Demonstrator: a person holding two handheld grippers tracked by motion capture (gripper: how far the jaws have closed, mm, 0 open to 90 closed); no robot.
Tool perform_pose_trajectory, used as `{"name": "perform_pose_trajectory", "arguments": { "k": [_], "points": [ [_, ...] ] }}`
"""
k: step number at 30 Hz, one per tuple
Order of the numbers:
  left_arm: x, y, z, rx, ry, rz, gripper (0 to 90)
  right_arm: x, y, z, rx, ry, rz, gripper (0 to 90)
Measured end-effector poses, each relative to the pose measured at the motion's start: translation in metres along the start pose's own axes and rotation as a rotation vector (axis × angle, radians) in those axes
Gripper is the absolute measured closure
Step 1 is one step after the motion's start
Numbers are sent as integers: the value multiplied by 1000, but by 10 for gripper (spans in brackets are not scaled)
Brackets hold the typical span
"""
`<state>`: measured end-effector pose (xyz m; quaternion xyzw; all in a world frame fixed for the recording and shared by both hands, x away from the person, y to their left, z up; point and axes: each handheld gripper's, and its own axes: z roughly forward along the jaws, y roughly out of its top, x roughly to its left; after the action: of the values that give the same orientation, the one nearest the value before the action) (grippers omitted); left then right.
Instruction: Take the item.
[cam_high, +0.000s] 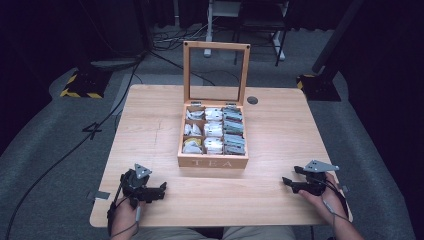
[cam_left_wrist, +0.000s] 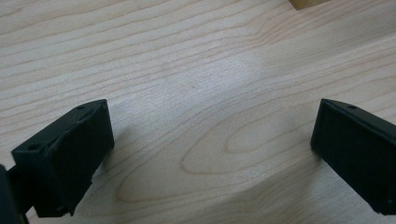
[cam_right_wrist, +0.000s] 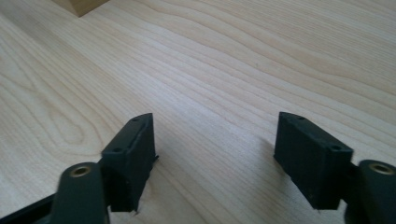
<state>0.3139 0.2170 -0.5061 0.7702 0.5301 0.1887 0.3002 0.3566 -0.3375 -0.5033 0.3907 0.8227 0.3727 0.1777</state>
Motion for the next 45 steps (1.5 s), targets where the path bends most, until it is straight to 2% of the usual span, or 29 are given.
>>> {"name": "perform_pose_trajectory", "arguments": {
  "k": [9,14,17,22,24,26,30,41,45],
  "points": [
    [0,0,0,-2,-1,2,0,1,-1,-1,-4,3,1,352],
    [0,0,0,-2,-2,2,0,-2,-2,-4,-17,11,25,364],
    [0,0,0,-1,2,1,0,0,2,-7,-25,45,49,387],
    [-1,-2,-2,1,16,-15,0,3,20,-13,-42,52,18,400],
    [-1,-2,-2,-2,20,-26,0,3,28,-16,-56,70,25,410],
    [-1,-2,-2,-2,19,-25,0,3,37,-19,-59,90,22,421],
    [-1,-2,-2,-1,15,-18,0,6,53,-25,-53,99,-26,423],
    [0,-1,-1,-1,10,-11,0,14,92,-32,-92,137,-53,436],
    [0,0,0,-1,9,-3,0,16,105,-31,-107,193,-10,446]
  ]
}}
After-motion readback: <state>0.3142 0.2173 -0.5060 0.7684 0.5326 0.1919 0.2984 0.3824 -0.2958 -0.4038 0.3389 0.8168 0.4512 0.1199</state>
